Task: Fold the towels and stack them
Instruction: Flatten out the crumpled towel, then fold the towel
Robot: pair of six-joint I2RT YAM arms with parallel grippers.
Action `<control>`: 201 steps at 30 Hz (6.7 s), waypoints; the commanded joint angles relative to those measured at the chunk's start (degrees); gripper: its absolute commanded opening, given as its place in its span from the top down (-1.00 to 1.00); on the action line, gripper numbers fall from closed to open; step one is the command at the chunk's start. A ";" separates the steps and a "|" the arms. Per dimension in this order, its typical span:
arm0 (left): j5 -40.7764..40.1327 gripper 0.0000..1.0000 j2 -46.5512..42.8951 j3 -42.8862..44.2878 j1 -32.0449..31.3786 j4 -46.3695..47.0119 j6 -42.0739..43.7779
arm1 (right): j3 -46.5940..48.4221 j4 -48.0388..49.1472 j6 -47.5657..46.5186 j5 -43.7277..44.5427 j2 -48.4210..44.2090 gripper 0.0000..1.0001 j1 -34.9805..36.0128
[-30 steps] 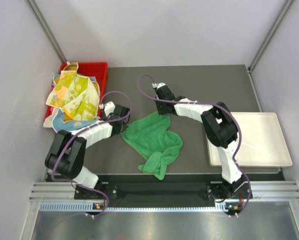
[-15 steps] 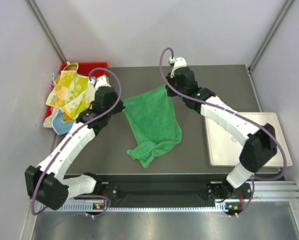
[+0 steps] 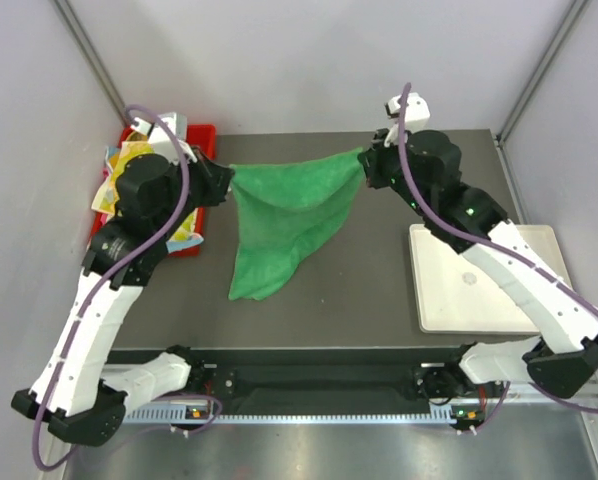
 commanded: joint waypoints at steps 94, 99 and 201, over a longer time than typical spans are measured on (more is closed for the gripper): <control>15.99 1.00 -9.64 -7.02 4.47 17.10 2.44 | -4.38 5.32 -1.05 -10.96 -20.11 1.00 -1.69; 19.69 1.00 -12.72 -2.63 4.47 13.59 2.44 | 0.46 1.89 -0.17 -11.13 -21.88 1.00 1.03; 18.90 1.00 25.60 -25.37 12.64 43.37 1.39 | -26.86 30.45 8.45 -22.12 13.02 1.00 -20.14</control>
